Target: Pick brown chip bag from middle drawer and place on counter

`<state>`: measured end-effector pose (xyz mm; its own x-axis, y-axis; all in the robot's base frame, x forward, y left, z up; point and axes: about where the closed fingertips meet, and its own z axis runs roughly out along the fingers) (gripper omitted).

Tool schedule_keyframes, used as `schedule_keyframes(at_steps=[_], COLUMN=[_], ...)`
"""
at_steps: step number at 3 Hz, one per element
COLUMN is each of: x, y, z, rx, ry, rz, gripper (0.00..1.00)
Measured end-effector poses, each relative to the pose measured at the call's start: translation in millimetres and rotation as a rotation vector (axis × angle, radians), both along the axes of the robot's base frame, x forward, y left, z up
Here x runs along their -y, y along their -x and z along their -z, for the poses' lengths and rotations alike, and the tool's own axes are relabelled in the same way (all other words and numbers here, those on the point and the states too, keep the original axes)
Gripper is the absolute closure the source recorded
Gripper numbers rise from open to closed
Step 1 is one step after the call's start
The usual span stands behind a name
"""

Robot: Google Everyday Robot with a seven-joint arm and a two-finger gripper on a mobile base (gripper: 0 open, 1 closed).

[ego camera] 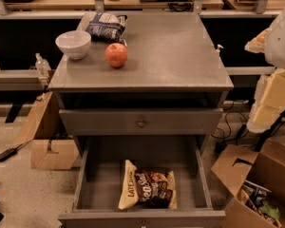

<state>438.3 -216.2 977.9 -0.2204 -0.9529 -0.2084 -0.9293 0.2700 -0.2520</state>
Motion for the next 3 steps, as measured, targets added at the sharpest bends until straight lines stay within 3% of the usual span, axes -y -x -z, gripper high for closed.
schedule_keyframes(at_steps=[1,2,3], x=[-1.2,-2.4,-3.8], y=[-1.6,-10.1,-9.0], z=[-0.7,19.7,85.8], rx=[0.016,0.051,0.051], ry=[-0.009,-0.073,-0.214], rz=[0.000,-0.011,-0.045], gripper=[0.00,0.00,0.00])
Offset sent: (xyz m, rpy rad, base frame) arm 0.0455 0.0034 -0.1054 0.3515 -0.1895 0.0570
